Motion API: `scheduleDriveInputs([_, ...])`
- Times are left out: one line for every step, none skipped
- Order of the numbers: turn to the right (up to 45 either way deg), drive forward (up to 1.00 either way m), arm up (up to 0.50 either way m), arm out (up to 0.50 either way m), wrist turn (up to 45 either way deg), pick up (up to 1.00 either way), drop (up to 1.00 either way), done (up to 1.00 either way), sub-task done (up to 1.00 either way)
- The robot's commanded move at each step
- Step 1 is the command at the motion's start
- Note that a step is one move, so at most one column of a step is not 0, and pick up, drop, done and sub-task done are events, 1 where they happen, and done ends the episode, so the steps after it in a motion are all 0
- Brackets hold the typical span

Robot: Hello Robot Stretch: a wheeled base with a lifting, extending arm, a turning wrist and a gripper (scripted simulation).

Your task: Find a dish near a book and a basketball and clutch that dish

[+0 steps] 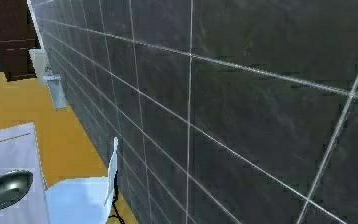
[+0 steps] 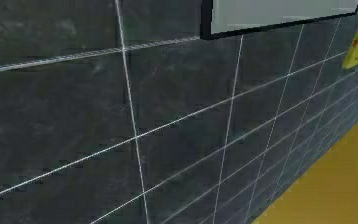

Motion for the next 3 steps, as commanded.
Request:
scheduleDriveInputs([0.0, 0.10, 0.00, 0.00, 0.0, 0.00, 0.00, 0.00, 0.00])
scheduleDriveInputs([-45.0, 0.00, 0.00, 0.00, 0.0, 0.00, 0.00, 0.00, 0.00])
scheduleDriveInputs([-45.0, 0.00, 0.00, 0.00, 0.0, 0.00, 0.00, 0.00, 0.00])
